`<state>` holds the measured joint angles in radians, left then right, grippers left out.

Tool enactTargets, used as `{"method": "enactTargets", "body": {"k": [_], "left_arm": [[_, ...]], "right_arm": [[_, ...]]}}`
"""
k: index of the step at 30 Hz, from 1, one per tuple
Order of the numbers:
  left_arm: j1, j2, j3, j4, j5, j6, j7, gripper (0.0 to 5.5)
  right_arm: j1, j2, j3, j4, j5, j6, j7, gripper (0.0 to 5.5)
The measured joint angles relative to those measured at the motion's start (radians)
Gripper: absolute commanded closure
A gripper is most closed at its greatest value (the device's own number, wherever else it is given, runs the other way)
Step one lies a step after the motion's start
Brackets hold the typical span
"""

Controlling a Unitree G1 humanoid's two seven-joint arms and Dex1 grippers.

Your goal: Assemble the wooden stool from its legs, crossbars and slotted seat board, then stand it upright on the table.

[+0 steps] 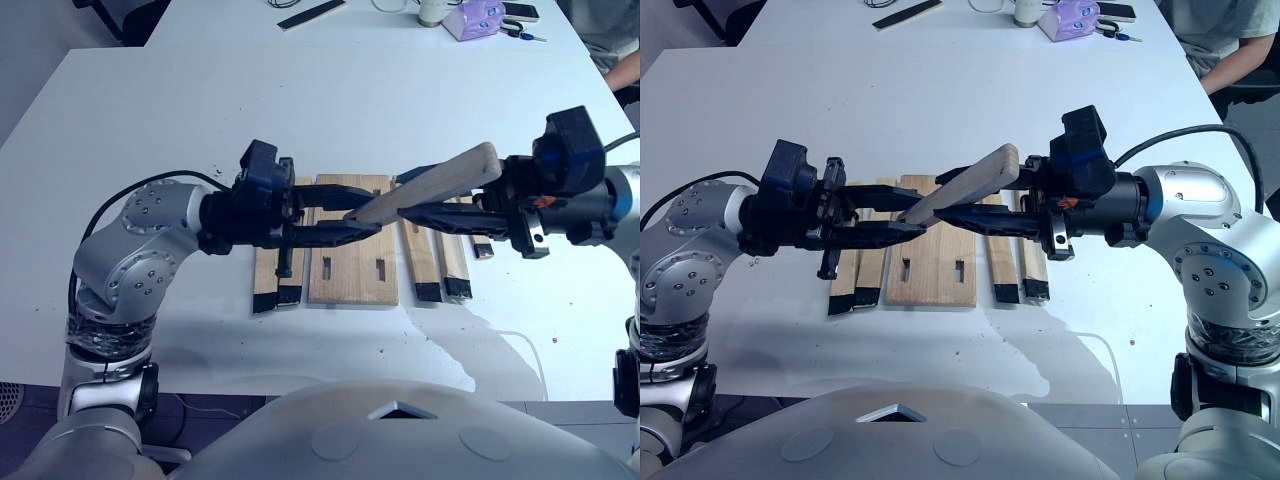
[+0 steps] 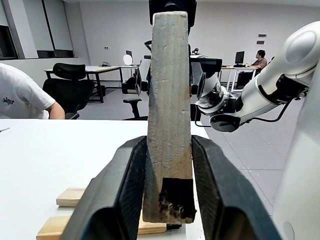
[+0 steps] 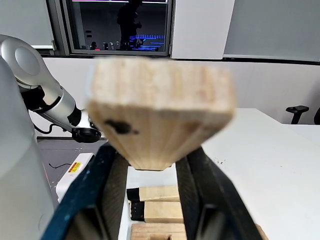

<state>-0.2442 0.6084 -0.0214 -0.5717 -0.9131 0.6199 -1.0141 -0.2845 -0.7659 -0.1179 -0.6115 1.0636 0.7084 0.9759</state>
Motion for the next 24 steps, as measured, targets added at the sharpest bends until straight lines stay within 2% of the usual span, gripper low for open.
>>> {"method": "enactTargets", "body": {"k": [8,13,16,20,24], "left_arm": [[0.018,0.004,-0.047,0.084,0.13,0.009,0.091,2.69],[0.059,-0.001,-0.059,0.139,0.225,-0.049,0.118,2.69],[0.114,0.0,-0.086,0.141,0.28,-0.094,0.112,2.69],[0.149,-0.015,-0.106,0.142,0.325,-0.132,0.113,2.69],[0.155,-0.027,-0.111,0.14,0.332,-0.136,0.117,2.69]], "right_arm": [[0.009,-0.04,-0.015,0.076,-0.131,-0.057,0.019,4.2],[0.042,-0.146,0.001,0.296,-0.448,-0.259,0.07,4.2],[0.084,-0.202,0.047,0.488,-0.648,-0.46,0.148,4.2],[0.099,-0.214,0.092,0.608,-0.743,-0.609,0.223,4.2],[0.093,-0.189,0.126,0.625,-0.778,-0.664,0.241,4.2]]}}
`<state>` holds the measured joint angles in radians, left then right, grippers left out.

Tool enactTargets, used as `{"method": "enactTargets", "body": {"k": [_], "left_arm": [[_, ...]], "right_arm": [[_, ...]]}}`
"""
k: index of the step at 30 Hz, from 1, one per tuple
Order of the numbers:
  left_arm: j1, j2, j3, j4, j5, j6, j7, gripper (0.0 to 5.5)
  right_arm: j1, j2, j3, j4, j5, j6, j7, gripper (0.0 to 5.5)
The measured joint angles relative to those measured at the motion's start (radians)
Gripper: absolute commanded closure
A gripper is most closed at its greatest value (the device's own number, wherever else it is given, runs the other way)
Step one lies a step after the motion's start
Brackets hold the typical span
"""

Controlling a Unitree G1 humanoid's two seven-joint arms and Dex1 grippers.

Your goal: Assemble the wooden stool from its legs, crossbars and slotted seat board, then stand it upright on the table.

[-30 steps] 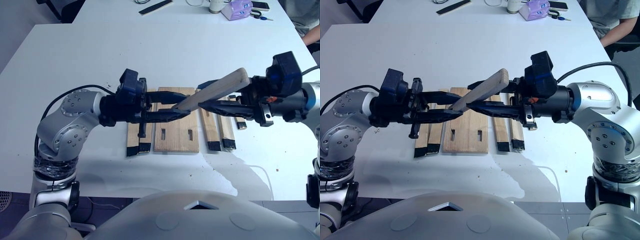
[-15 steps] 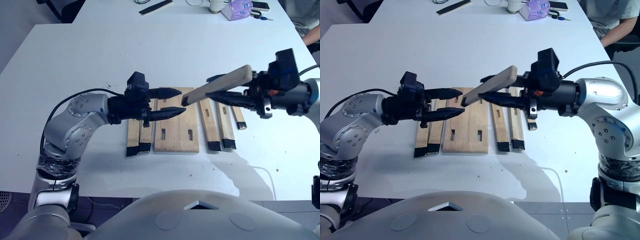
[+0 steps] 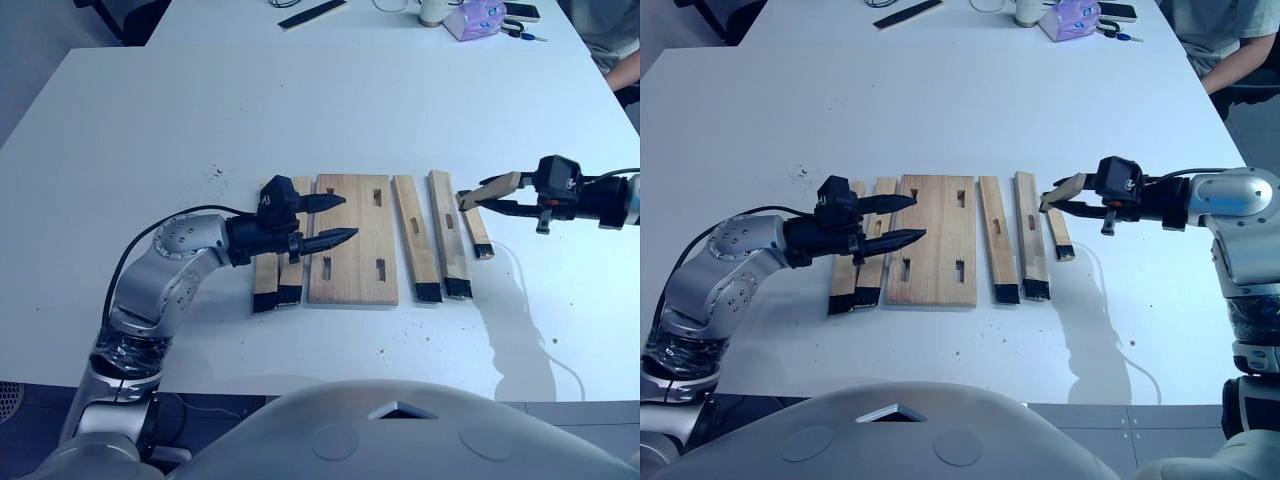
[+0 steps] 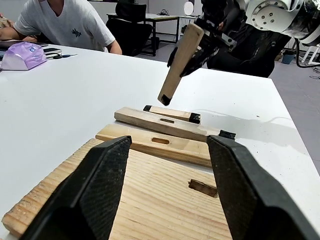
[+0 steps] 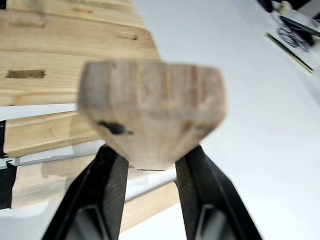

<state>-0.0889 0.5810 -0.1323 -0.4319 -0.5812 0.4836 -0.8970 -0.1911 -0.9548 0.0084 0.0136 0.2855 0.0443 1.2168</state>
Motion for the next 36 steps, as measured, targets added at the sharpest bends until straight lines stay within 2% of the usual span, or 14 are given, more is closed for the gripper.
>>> {"method": "enactTargets", "body": {"k": [12,17,21,27,32,36], "left_arm": [[0.034,-0.002,-0.03,-0.031,0.022,-0.021,-0.006,2.69],[0.041,-0.003,-0.03,-0.039,0.021,-0.021,-0.005,2.69],[0.046,-0.005,-0.03,-0.043,0.021,-0.022,-0.004,2.69],[0.056,-0.016,-0.043,-0.045,0.029,-0.031,0.0,2.69],[0.06,-0.019,-0.057,-0.049,0.033,-0.032,0.0,2.69],[0.06,-0.016,-0.063,-0.051,0.032,-0.031,-0.016,2.69]], "right_arm": [[-0.006,0.036,0.071,0.056,-0.089,-0.113,0.027,4.2],[0.019,0.037,0.071,0.05,-0.083,-0.112,0.053,4.21],[0.028,0.012,0.072,0.024,-0.026,-0.036,0.124,4.21],[-0.083,0.02,0.127,0.144,-0.022,0.0,0.202,4.21],[-0.204,0.067,0.191,0.298,-0.06,-0.049,0.233,4.21],[-0.217,0.078,0.196,0.347,-0.064,-0.074,0.236,4.21]]}}
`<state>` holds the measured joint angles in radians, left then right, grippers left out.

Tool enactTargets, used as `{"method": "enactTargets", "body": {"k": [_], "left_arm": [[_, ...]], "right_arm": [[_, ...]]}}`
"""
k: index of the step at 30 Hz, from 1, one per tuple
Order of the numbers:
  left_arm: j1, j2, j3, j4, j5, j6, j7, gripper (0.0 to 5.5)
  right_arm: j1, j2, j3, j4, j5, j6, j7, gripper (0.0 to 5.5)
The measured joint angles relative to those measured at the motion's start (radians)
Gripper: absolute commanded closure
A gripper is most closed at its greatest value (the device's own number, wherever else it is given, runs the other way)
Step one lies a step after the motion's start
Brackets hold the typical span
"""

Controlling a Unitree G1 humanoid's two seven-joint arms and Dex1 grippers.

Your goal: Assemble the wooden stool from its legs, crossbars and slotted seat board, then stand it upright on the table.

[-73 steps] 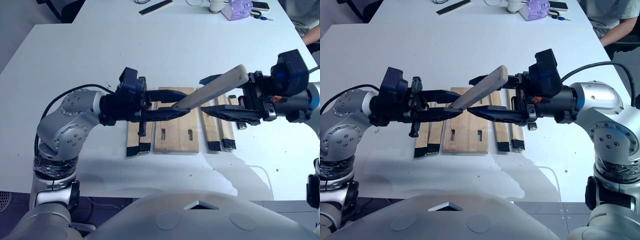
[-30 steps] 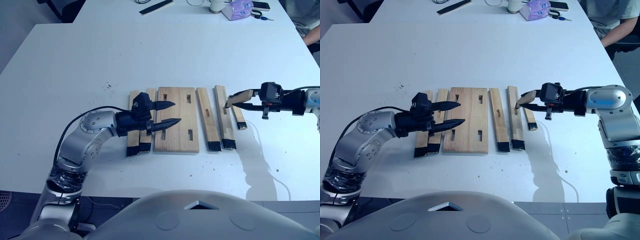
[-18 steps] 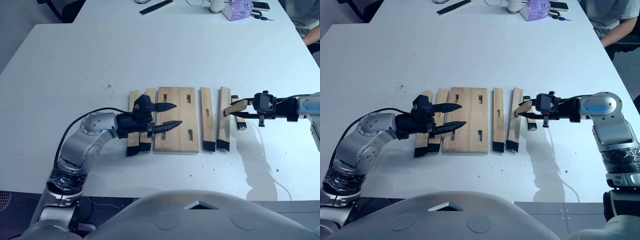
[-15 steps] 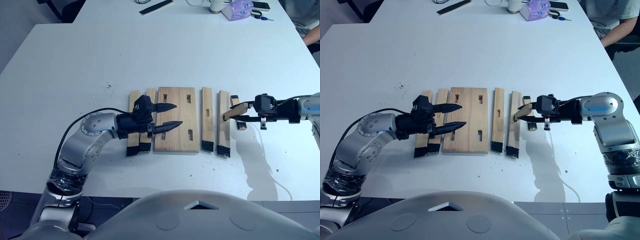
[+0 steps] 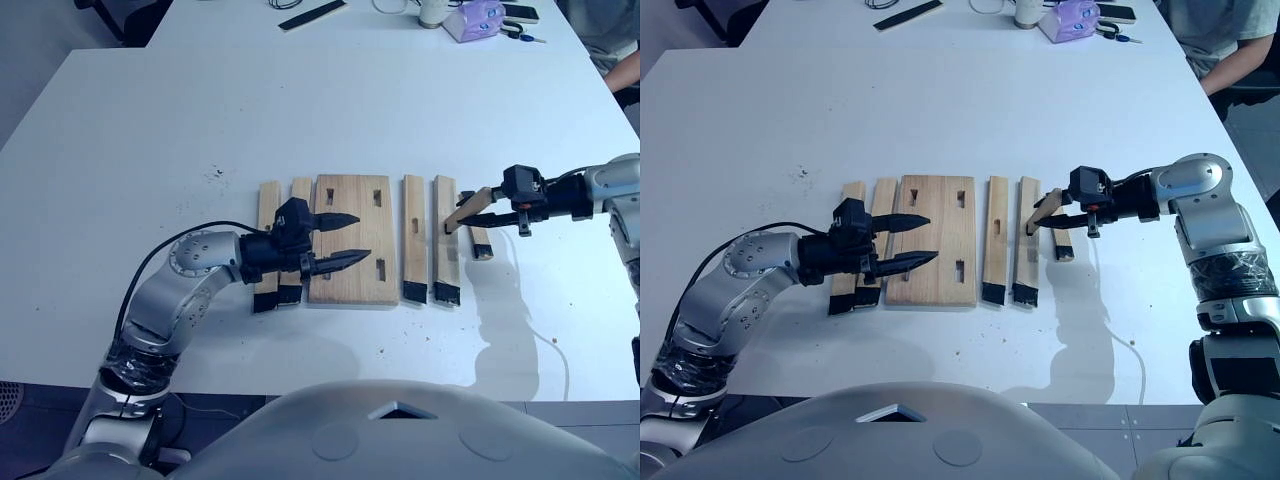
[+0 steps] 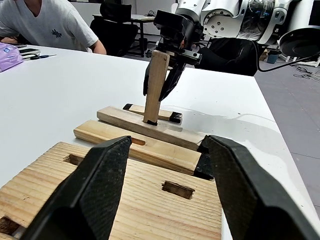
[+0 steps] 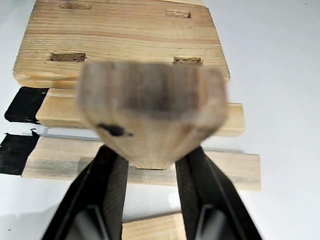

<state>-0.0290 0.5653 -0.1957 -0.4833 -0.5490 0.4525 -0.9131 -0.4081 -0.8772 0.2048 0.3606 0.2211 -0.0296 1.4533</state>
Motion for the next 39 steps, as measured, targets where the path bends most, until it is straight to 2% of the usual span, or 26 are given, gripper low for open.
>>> {"method": "enactTargets", "body": {"k": [15,16,22,27,33,35,39], "left_arm": [[0.001,0.012,-0.011,-0.01,-0.006,0.016,-0.027,2.69],[0.001,0.011,-0.012,-0.011,-0.006,0.016,-0.027,2.69],[0.008,0.011,-0.021,-0.011,-0.007,0.018,-0.026,2.69],[0.012,0.011,-0.032,-0.015,-0.008,0.025,-0.026,2.69],[0.01,0.011,-0.035,-0.019,-0.013,0.036,-0.026,2.69],[0.011,0.011,-0.035,-0.021,-0.015,0.036,-0.027,2.69],[0.022,0.009,-0.033,-0.026,-0.014,0.035,-0.021,2.69]], "right_arm": [[0.045,0.007,-0.02,-0.122,0.031,0.121,-0.037,4.21],[0.044,0.01,-0.019,-0.123,0.03,0.122,-0.044,3.84],[0.09,0.052,0.006,-0.042,-0.047,0.114,-0.107,3.05],[0.141,0.092,-0.02,-0.041,-0.025,0.119,-0.152,2.99],[0.243,0.074,-0.155,-0.227,0.099,0.23,-0.171,2.99],[0.299,0.036,-0.256,-0.368,0.182,0.301,-0.183,2.99],[0.314,-0.01,-0.38,-0.519,0.315,0.418,-0.197,2.99]]}}
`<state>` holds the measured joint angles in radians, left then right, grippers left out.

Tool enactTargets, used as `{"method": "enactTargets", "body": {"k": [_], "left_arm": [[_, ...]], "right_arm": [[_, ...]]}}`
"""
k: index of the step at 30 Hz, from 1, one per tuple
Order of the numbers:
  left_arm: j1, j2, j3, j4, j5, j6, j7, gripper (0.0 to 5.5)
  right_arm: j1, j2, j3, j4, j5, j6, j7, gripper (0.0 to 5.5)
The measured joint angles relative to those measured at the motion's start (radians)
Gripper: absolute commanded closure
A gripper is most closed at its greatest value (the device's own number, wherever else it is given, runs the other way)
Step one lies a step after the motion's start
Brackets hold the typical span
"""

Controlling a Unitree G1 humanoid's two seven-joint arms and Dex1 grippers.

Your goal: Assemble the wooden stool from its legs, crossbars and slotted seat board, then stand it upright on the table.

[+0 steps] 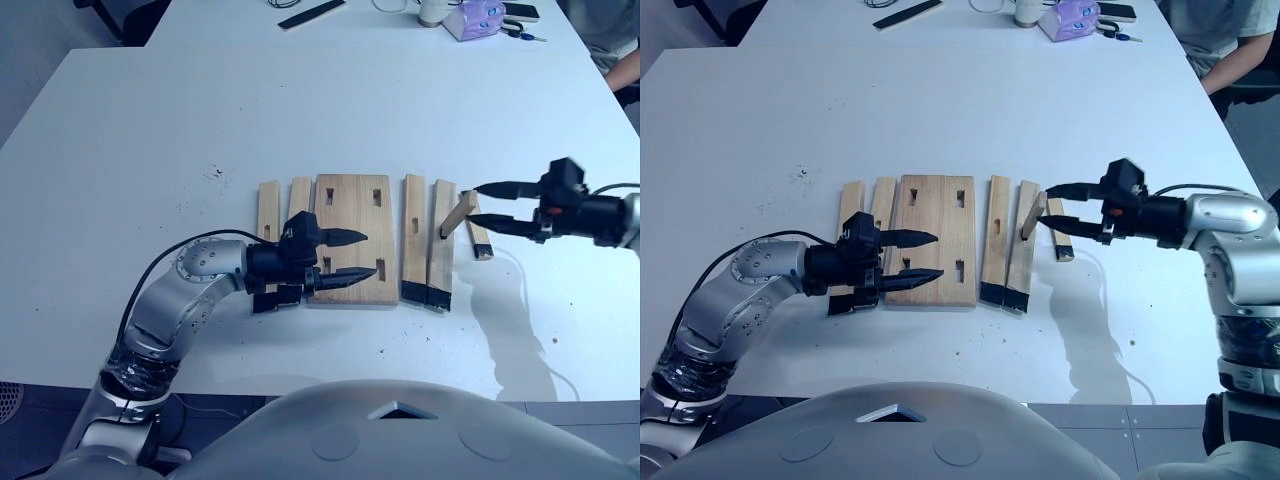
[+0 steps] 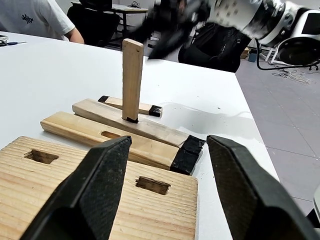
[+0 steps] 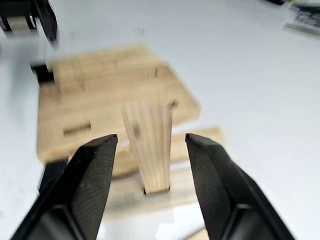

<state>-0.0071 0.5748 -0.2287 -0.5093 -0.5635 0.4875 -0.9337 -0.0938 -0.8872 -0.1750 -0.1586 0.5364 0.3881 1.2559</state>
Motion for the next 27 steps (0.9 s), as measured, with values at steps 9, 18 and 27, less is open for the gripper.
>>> {"method": "enactTargets", "body": {"k": [9,18,27], "left_arm": [[-0.01,-0.009,0.001,0.012,0.003,-0.01,0.002,2.69],[-0.02,-0.019,0.0,0.033,0.011,-0.024,0.001,2.69],[-0.023,-0.024,-0.001,0.041,0.016,-0.028,-0.001,2.69]], "right_arm": [[-0.187,0.1,-0.069,-0.099,0.188,0.13,-0.205,2.35],[-0.249,0.142,-0.064,-0.127,0.251,0.159,-0.257,2.35],[-0.162,0.218,0.008,-0.031,0.194,0.113,-0.269,2.35]]}}
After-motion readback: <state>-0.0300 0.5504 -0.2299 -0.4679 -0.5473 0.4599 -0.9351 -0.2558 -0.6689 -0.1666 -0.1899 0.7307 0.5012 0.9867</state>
